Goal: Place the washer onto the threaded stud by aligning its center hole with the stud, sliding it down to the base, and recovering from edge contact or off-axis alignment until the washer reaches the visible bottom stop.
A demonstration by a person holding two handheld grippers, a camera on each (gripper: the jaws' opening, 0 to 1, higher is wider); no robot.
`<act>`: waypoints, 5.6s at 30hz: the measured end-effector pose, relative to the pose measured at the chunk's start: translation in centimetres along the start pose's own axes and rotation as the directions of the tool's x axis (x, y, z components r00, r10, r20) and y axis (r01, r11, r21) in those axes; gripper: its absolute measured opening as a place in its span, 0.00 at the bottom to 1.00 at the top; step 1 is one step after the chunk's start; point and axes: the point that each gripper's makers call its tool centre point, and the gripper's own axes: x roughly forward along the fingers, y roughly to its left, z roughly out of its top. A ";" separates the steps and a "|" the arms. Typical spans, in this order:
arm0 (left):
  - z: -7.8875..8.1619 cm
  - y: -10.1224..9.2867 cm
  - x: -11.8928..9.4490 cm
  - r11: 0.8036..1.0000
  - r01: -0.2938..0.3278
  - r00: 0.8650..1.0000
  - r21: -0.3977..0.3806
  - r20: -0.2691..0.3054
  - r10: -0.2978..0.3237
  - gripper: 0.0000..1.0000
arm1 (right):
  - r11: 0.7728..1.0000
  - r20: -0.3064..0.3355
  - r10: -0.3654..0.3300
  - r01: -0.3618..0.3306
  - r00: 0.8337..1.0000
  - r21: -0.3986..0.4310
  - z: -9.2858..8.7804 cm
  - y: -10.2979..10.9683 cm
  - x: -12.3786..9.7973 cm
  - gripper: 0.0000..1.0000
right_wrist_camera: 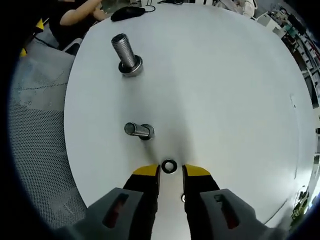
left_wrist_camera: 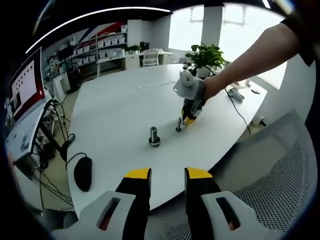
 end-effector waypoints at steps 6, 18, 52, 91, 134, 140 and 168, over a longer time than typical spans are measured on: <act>-0.1 0.1 0.1 1.000 -0.001 1.000 -0.001 -0.002 0.001 0.24 | 1.000 -0.024 -0.008 0.007 1.000 -0.028 -0.1 0.5 -0.6 0.16; 0.1 -0.1 -0.1 1.000 -0.007 1.000 0.003 -0.003 0.007 0.24 | 0.998 -0.060 -0.050 0.052 0.997 0.033 0.2 -0.1 -0.2 0.15; 0.3 0.0 -0.1 1.000 -0.009 1.000 0.001 0.012 0.009 0.24 | 0.975 0.160 -0.053 0.017 0.986 0.221 0.2 0.2 -1.5 0.14; 0.6 0.0 -0.3 1.000 -0.020 0.999 0.005 0.025 0.020 0.24 | 1.000 0.237 0.000 0.002 0.971 -0.007 5.4 2.1 -5.2 0.14; 0.2 0.2 0.0 1.000 -0.008 1.000 0.005 0.013 0.008 0.24 | 0.999 0.095 0.035 -0.036 0.995 0.005 3.8 2.4 -0.1 0.17; 0.4 0.3 -0.1 1.000 -0.017 1.000 -0.001 0.020 0.017 0.24 | 1.000 0.100 0.029 -0.030 0.995 0.004 3.9 2.2 -0.1 0.20; 0.6 0.9 -0.3 0.999 -0.047 0.998 0.002 0.035 0.047 0.24 | 0.997 0.109 -0.039 0.032 0.993 0.067 -3.3 0.6 -2.4 0.26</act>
